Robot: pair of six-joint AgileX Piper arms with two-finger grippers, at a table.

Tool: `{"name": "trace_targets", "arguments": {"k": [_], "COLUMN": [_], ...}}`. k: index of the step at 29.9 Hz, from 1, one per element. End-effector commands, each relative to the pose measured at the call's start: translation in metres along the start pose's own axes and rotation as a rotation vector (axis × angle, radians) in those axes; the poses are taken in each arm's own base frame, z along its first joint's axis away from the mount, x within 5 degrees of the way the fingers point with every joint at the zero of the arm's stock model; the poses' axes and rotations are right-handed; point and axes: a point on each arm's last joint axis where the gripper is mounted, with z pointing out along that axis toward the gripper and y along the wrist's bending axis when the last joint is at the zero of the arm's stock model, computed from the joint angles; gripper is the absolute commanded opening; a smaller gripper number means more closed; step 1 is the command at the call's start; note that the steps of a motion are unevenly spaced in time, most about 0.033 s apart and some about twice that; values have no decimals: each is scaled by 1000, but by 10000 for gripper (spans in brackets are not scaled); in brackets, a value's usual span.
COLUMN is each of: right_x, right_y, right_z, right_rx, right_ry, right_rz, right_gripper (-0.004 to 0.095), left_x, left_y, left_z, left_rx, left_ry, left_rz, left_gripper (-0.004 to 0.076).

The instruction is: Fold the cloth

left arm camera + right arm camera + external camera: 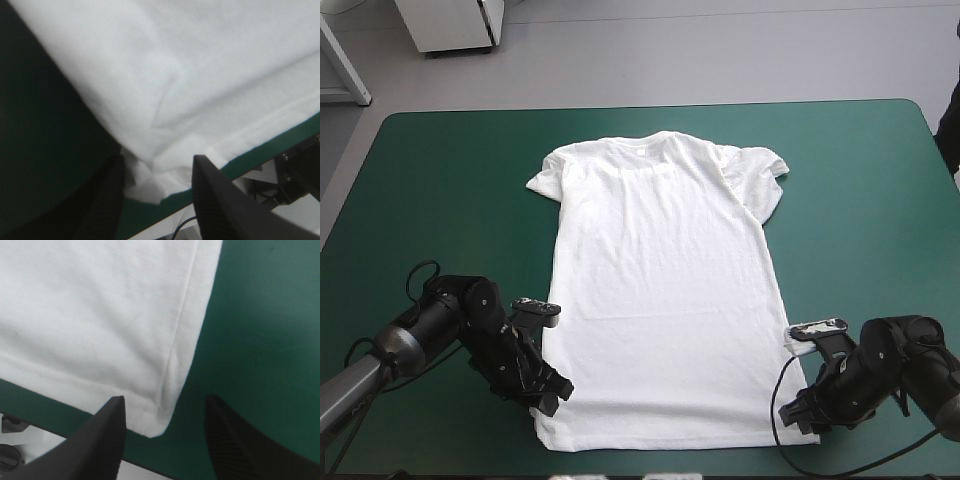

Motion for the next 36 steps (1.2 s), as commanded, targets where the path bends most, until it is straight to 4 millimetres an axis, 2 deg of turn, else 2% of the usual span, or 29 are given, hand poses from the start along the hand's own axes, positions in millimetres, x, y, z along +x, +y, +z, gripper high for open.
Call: {"name": "trace_targets", "arguments": {"k": [1,5,10,14,17,22,26,30,36], "right_x": [-7,-24,-50,-68,-85,-120,-148,-167,-185], "right_y": [3,5,5,2,-2,-5,-5,-4,-3], "right_z": [-15,-43,-91,-113,-119,-121,-127,-138,-147], "right_rx": [9,40,127,188,229,250,250,256,260], "right_ry": [-58,-174,-429,-561,-598,-625,-640,-674,-711], "right_rz": [-22,-49,-41,13,17,7,6,-10,-24], "right_gripper": [515,515,514,515,515,515,515,515,515], "left_x": [10,15,10,-11,-39,-91,-128,-152,-177], "left_y": [-9,-17,-24,-21,-14,-2,20,39,52], "left_z": [-12,-39,-105,-151,-163,-152,-133,-116,-81], "left_rx": [41,28,-117,-314,-426,-460,-427,-366,-332], "left_ry": [24,-104,-371,-577,-642,-632,-615,-611,-545], "left_rz": [11,34,58,82,94,81,25,-18,-21], "left_gripper": [360,360,360,384,412,452,452,452,452]}}
